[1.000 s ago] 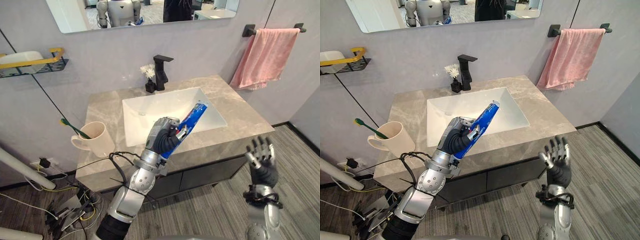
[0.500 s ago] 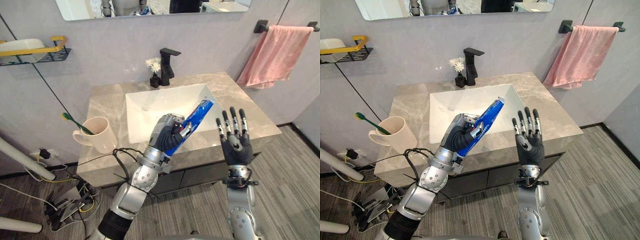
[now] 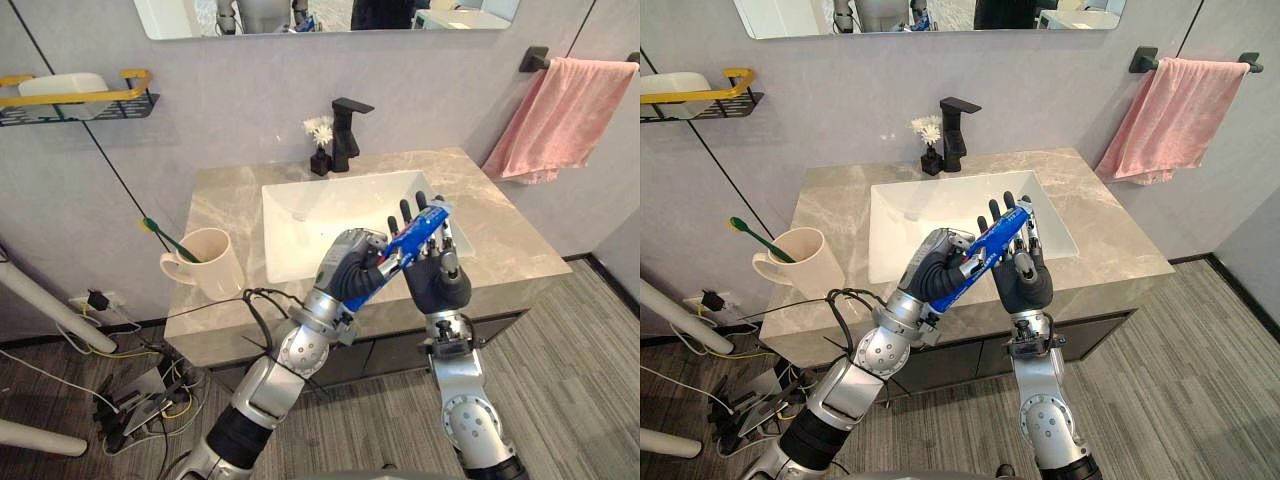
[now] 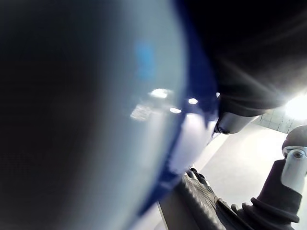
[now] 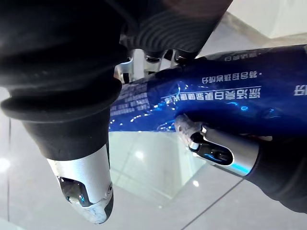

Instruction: Organize washtable

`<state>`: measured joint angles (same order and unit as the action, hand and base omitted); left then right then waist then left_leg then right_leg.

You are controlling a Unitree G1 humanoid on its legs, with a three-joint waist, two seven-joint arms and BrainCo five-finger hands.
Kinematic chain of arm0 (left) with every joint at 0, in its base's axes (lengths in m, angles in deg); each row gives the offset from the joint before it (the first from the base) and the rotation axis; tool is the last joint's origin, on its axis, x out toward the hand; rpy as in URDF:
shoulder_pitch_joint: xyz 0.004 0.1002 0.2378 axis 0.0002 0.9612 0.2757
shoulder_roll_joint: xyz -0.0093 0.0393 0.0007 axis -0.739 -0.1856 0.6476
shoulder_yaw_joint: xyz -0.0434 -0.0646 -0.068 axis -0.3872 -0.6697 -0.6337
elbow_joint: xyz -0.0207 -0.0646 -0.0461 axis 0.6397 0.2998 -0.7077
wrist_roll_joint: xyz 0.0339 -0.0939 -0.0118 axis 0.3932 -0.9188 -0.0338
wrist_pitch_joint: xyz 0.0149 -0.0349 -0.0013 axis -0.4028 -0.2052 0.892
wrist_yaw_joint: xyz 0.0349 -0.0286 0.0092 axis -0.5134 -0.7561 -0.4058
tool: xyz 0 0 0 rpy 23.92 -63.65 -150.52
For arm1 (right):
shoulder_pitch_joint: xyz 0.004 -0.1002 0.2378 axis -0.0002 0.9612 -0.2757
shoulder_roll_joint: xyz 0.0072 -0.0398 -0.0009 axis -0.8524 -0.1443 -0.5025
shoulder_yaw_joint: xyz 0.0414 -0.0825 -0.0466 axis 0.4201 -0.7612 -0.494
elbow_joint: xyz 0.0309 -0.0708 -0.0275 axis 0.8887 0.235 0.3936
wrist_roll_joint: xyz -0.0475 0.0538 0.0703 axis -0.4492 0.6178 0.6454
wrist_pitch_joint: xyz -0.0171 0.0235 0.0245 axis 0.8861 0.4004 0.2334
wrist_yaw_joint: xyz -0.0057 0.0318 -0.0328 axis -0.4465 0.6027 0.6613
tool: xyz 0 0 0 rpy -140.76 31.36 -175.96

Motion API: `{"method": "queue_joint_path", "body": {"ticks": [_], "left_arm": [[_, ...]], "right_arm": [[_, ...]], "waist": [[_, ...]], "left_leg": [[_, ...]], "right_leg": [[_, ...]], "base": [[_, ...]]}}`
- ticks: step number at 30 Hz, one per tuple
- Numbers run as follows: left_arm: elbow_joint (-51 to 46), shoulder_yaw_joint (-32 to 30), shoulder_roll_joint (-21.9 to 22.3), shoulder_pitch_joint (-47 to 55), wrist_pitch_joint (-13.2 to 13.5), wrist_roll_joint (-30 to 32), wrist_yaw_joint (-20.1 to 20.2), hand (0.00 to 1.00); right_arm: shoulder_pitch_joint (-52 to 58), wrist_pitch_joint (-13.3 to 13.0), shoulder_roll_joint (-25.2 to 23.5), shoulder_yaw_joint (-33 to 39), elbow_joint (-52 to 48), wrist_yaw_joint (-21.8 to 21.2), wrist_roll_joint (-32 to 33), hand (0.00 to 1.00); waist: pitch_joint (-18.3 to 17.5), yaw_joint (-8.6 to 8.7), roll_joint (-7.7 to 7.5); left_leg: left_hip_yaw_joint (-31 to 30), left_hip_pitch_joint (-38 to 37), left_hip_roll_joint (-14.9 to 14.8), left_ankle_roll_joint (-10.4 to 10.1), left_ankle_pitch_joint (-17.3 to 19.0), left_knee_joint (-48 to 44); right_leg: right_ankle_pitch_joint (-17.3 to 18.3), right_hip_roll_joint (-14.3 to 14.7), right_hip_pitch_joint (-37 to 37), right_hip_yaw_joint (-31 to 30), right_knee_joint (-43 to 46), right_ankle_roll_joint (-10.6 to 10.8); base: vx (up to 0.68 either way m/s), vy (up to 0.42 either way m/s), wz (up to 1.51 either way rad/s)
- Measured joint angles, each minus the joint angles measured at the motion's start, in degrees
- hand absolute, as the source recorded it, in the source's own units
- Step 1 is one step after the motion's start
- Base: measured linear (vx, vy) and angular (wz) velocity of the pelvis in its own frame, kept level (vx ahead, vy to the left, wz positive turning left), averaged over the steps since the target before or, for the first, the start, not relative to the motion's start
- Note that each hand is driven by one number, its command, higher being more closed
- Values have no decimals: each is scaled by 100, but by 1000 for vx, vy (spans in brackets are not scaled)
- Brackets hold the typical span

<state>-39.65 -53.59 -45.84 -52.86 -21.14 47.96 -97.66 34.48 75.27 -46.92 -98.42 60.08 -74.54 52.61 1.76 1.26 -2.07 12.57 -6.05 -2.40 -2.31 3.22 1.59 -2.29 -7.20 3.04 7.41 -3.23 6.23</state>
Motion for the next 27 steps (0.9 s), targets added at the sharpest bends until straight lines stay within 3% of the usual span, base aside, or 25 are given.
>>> {"method": "queue_joint_path", "body": {"ticks": [12,13,27], "left_arm": [[0,33,-2,-83,1,-3,-17,100],[-1,32,-2,-83,3,-6,-39,100],[-2,315,-86,-8,227,-3,-110,100]], "right_arm": [[-180,-9,227,-135,0,17,285,0],[-230,-9,228,-145,0,31,328,100],[-414,-256,34,-97,0,148,322,100]], "waist": [[10,-21,-81],[10,-21,-80],[8,-30,-85]], "left_leg": [[0,14,4,1,-1,1],[1,15,4,1,-1,1],[-6,34,6,2,-1,1]], "right_leg": [[-1,-2,-14,1,1,-1],[-1,-2,-15,-1,1,-1],[-1,-4,-31,5,0,-1]], "base": [[0,0,0],[0,0,0],[0,0,0]]}}
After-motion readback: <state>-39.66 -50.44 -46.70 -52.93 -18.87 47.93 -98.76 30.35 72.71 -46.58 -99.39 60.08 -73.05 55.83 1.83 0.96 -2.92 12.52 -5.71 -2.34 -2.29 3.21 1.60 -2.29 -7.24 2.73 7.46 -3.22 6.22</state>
